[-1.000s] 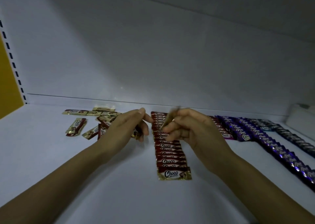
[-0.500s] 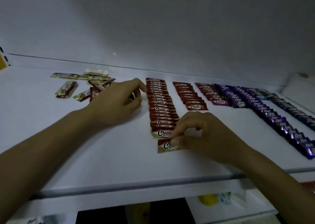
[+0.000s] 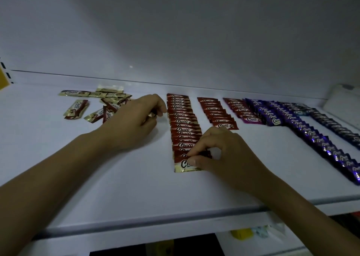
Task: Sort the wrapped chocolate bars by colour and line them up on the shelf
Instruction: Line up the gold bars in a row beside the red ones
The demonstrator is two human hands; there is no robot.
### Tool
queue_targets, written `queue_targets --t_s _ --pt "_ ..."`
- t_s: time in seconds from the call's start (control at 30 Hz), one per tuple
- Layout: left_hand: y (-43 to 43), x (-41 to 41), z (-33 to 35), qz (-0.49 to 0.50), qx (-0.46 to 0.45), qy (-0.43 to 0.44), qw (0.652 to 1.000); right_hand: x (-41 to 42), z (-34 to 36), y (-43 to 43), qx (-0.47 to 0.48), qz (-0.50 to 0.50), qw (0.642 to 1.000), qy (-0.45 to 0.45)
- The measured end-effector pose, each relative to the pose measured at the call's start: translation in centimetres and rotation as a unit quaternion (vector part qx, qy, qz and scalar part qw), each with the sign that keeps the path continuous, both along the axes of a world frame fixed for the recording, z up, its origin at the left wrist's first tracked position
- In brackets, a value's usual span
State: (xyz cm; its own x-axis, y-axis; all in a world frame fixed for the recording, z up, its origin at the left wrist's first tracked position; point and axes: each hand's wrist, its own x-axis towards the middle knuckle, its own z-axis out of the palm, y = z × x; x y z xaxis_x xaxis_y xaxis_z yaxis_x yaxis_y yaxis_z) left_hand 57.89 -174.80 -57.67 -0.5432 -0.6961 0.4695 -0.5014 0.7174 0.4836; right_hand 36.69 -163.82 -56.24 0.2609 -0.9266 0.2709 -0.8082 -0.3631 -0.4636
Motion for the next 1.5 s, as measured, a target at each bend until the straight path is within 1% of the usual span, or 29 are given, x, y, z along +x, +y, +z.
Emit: queue_targets --t_s 0.17,0.2,0.23,0.27,0.3,0.33,0.37,0.4,0.43,0.53,0.6,0.63,0.67,0.73,0.8,0.87,0.9,0.93,0.97,1.0,1.03,1.07,1.13,1.2,1.23,1.3,1.37,1.43,1.5 --pt "0.1 -0.4 0.2 -0.001 -0.018 0.065 0.998 0.3 -0.2 -0.1 -0.007 -0.005 1.0 -0.005" --pt "0.2 -0.5 0.4 -0.004 0.011 0.096 0.995 0.4 -0.1 -0.1 -0.013 -0.004 1.0 -0.025" --pt "0.3 -0.5 0.5 -0.022 0.07 0.147 0.986 0.4 0.0 -0.3 -0.018 -0.002 0.998 -0.056" --pt "0.5 -0.5 0.9 -0.058 0.154 0.216 0.962 0.5 0.3 -0.5 -0.02 -0.001 0.995 -0.096" --pt "0.7 -0.5 1.2 -0.103 0.236 0.285 0.923 0.7 0.7 -0.8 -0.019 -0.001 0.991 -0.135" --pt "0.7 -0.5 1.5 -0.136 0.295 0.333 0.885 1.0 1.1 -1.2 -0.014 -0.003 0.985 -0.171" --pt "0.8 -0.5 1.7 -0.157 0.329 0.358 0.86 1.4 1.5 -1.7 -0.009 -0.008 0.98 -0.201" --pt "0.9 -0.5 1.9 -0.177 0.347 0.366 0.845 1.9 1.9 -2.1 -0.008 -0.014 0.976 -0.219" --pt "1.1 -0.5 2.0 -0.195 0.357 0.364 0.838 2.3 2.1 -2.6 -0.015 -0.019 0.974 -0.225" --pt "1.3 -0.7 2.1 -0.231 0.373 0.345 0.83 3.2 2.8 -3.6 -0.033 -0.014 0.968 -0.248" --pt "1.4 -0.6 2.1 -0.226 0.392 0.34 0.825 3.2 3.1 -4.0 -0.004 -0.001 0.956 -0.293" --pt "1.4 -0.6 2.2 -0.211 0.399 0.338 0.826 3.1 3.2 -4.0 0.022 0.0 0.948 -0.318" --pt "1.5 -0.6 2.3 -0.193 0.399 0.33 0.834 2.9 3.3 -3.9 0.051 -0.003 0.937 -0.345" --pt "1.8 -0.8 2.6 -0.159 0.376 0.297 0.863 2.5 3.3 -3.9 0.101 -0.019 0.916 -0.388" --pt "2.0 -1.2 2.7 -0.135 0.353 0.295 0.878 2.2 3.4 -3.9 0.131 -0.045 0.906 -0.401" --pt "2.1 -1.3 2.8 -0.132 0.337 0.307 0.88 1.9 3.3 -4.0 0.139 -0.048 0.905 -0.399" --pt "2.1 -1.2 2.8 -0.136 0.327 0.305 0.884 2.0 3.3 -3.9 0.121 -0.044 0.913 -0.388" --pt "2.1 -1.1 2.7 -0.138 0.318 0.296 0.89 1.9 3.2 -3.8 0.071 -0.041 0.935 -0.346" --pt "2.1 -0.9 2.6 -0.139 0.31 0.283 0.897 1.8 3.2 -3.7 0.001 -0.039 0.96 -0.277" --pt "2.0 -0.8 2.6 -0.139 0.305 0.272 0.902 1.6 3.2 -3.7 -0.055 -0.033 0.977 -0.201" --pt "1.9 -0.8 2.5 -0.141 0.306 0.263 0.904 1.4 3.2 -3.6 -0.084 -0.016 0.984 -0.154" --pt "1.9 -0.7 2.3 -0.143 0.31 0.255 0.905 1.2 3.4 -3.6 -0.081 0.001 0.987 -0.14" --pt "2.0 -0.8 2.3 -0.151 0.315 0.231 0.908 1.1 3.6 -3.5 -0.039 0.01 0.985 -0.167" --pt "2.3 -1.0 2.4 -0.152 0.284 0.198 0.926 0.8 3.6 -3.3 -0.024 -0.001 0.983 -0.18" --pt "2.4 -1.0 2.6 -0.145 0.263 0.188 0.935 0.4 3.5 -3.1 -0.025 -0.002 0.985 -0.171" --pt "2.5 -1.0 2.8 -0.123 0.237 0.206 0.942 -0.4 3.2 -2.3 -0.017 -0.003 0.991 -0.13" --pt "2.2 -0.6 2.8 -0.091 0.206 0.22 0.949 -1.2 2.6 -1.1 0.026 0.004 0.995 -0.098" --pt "1.8 -0.3 2.4 -0.054 0.177 0.195 0.963 -1.6 1.6 0.3 0.069 0.019 0.993 -0.089" --pt "1.6 -0.2 2.0 -0.031 0.161 0.152 0.975 -1.7 0.9 1.3 0.075 0.032 0.993 -0.087"
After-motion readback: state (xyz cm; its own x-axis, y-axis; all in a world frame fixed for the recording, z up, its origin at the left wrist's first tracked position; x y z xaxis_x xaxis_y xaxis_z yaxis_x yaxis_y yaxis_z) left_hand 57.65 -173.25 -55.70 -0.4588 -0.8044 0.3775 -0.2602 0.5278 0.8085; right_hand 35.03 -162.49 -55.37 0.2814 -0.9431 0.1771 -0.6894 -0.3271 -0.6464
